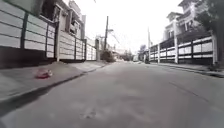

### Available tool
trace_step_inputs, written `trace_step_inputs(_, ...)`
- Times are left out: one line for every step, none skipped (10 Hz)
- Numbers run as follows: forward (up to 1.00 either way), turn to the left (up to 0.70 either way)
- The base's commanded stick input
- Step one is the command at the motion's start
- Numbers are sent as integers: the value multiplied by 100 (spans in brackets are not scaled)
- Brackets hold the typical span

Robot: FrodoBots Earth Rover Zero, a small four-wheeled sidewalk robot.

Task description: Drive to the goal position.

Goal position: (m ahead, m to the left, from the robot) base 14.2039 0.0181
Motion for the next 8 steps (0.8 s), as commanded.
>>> trace_step_inputs(100, 1)
trace_step_inputs(100, 1)
trace_step_inputs(100, 1)
trace_step_inputs(40, 0)
trace_step_inputs(0, 0)
trace_step_inputs(0, 0)
trace_step_inputs(0, 0)
trace_step_inputs(0, 0)
